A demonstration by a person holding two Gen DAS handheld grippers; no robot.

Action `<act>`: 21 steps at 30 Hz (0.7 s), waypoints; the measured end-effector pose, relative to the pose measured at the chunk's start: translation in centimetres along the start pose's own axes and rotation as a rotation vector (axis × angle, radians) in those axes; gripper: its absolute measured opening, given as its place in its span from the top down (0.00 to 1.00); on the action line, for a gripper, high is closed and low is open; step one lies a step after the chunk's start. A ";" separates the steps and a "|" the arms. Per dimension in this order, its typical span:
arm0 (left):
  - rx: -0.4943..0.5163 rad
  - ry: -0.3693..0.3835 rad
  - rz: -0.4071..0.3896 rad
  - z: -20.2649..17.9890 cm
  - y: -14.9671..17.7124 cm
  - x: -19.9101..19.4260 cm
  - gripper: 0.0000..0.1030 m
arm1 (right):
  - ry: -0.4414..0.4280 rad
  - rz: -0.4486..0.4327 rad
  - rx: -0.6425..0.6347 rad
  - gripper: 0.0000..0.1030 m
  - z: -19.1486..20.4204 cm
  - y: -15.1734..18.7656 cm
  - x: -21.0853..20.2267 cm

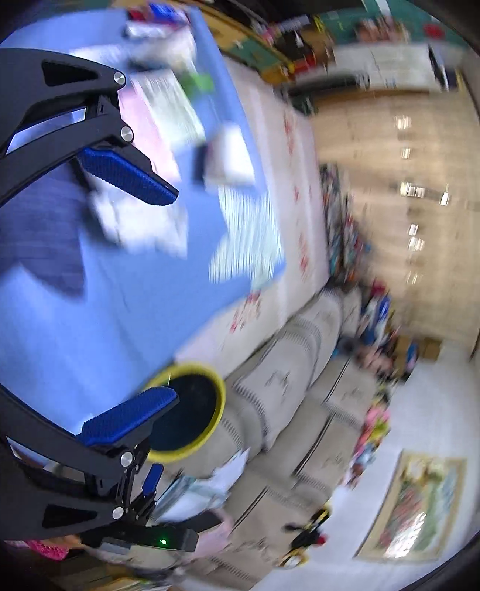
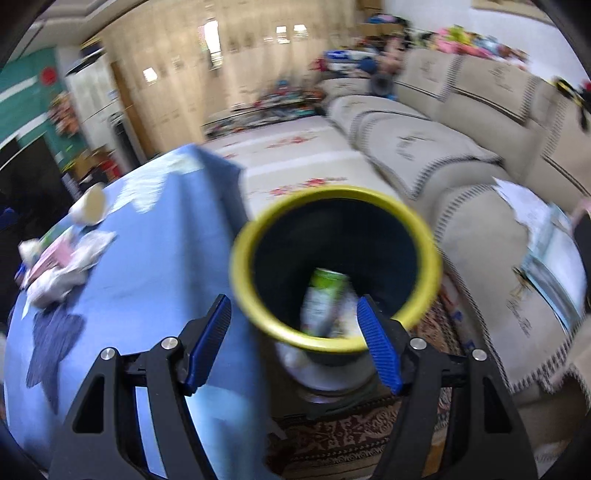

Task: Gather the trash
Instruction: 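Grasp the white tissue with the right gripper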

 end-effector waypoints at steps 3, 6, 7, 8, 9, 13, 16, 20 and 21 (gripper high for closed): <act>-0.042 -0.085 -0.049 4.7 1.7 -2.7 0.05 | -0.051 0.008 -0.074 0.35 4.5 -0.6 0.5; -0.076 -0.156 -0.090 9.4 3.4 -4.9 0.05 | -0.113 0.014 -0.146 0.35 9.2 -1.2 1.0; -0.093 -0.177 -0.097 11.1 3.9 -5.3 0.05 | -0.124 0.016 -0.166 0.35 10.6 -1.3 1.2; -0.108 -0.188 -0.098 12.6 4.3 -5.7 0.05 | -0.138 0.019 -0.195 0.35 12.5 -1.5 1.4; -0.123 -0.197 -0.099 13.9 4.6 -5.8 0.05 | -0.146 0.022 -0.214 0.35 13.7 -1.6 1.6; -0.188 -0.232 -0.119 18.5 6.6 -5.5 0.05 | -0.204 0.046 -0.270 0.35 19.1 -1.7 2.5; -0.217 -0.241 -0.128 20.5 7.8 -4.5 0.05 | -0.227 0.063 -0.271 0.36 21.8 -2.0 3.5; -0.241 -0.207 -0.133 21.1 8.7 -3.2 0.05 | -0.236 0.108 -0.272 0.42 23.9 -2.8 5.2; -0.243 -0.195 -0.136 20.9 8.6 -2.9 0.05 | -0.235 0.117 -0.270 0.44 24.1 -2.9 5.6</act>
Point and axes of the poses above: each gripper's, at about its wrist camera, not at the fingertips, and x roughly the way its jaws point, z to its left, y to its underside, the point moved 3 cm from there along x, roughly the way its jaws point, and after that the axes turned 7 degrees about z, right-handed, at the moved point
